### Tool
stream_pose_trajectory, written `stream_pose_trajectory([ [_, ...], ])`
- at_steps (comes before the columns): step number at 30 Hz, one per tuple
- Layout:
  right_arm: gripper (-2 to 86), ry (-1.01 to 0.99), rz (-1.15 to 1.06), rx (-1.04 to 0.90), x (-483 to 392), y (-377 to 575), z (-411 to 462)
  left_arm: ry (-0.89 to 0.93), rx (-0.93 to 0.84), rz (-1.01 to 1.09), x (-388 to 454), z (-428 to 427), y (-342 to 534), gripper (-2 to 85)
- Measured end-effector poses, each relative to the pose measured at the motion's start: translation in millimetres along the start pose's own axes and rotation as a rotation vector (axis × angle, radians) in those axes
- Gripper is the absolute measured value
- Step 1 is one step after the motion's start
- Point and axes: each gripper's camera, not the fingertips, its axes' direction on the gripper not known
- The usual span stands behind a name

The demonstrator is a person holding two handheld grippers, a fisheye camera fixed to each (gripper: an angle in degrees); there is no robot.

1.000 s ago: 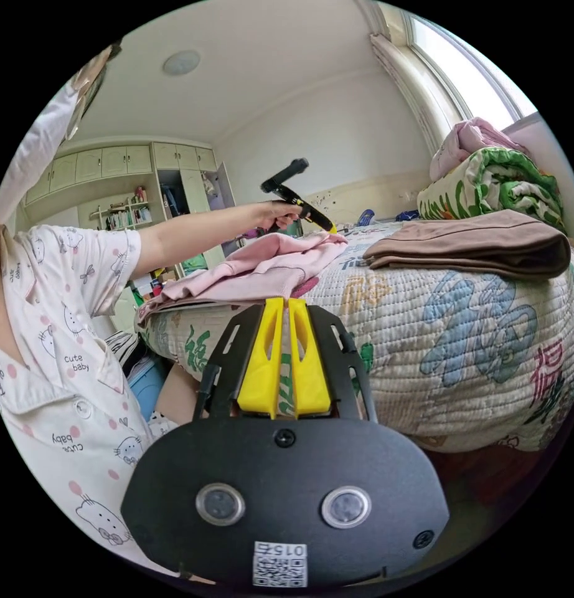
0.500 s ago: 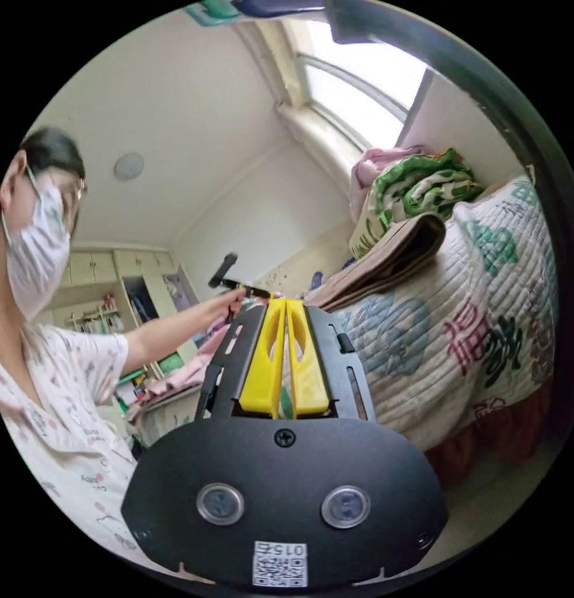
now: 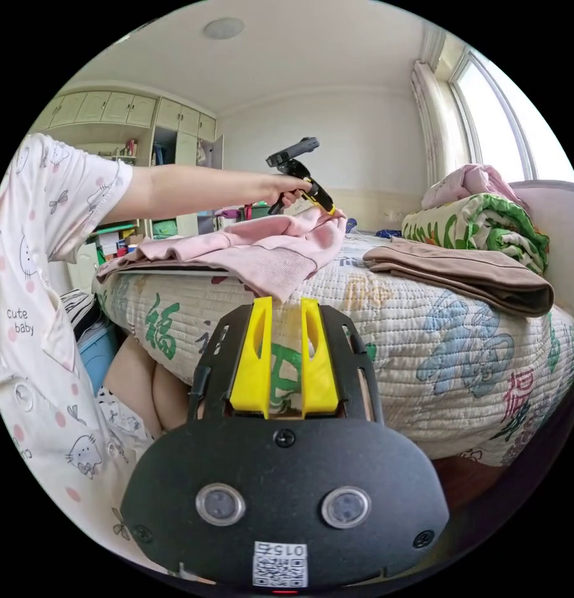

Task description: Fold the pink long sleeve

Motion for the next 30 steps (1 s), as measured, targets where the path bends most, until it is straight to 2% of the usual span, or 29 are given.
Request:
stream_pose_trajectory([
  [6, 7.4, -0.029, 0.047, 0.02, 7.8, 19.0, 21.4, 0.041, 0.021, -0.037, -5.2, 52.7, 51.1, 1.1],
  [9, 4.6, 0.091, 0.091, 0.046, 10.3, 34.4, 28.7, 0.026, 0.02, -0.026, 4.6, 86.3, 75.3, 1.1],
  [12, 1.3, 0.125, 0.136, 0.078, 30.3, 51.9, 24.3, 0.001, 0.037, -0.045, 13.7, 113.1, 97.1, 1.1],
  [17, -0.5, 0.193, 0.246, 0.243, 87.7, 68.6, -16.2, 0.104, 0.203, -0.157, 23.5, 130.4, 126.0, 1.2],
  [19, -0.7, 0.275, 0.27, 0.317, 110.3, 72.1, -39.3, 0.206, 0.288, -0.168, 33.5, 136.0, 127.2, 1.2],
  [22, -0.8, 0.349, 0.223, 0.422, 115.1, 70.1, -68.8, 0.272, 0.378, -0.144, 51.5, 145.8, 127.4, 1.3],
  [26, -0.8, 0.26, 0.076, 0.508, 88.2, 58.9, -94.8, 0.384, 0.472, -0.145, 42.6, 159.4, 154.0, 1.4],
  [30, -0.8, 0.015, -0.116, 0.53, 25.6, 56.1, -84.5, 0.435, 0.576, -0.203, -17.1, 172.7, 239.9, 1.4],
])
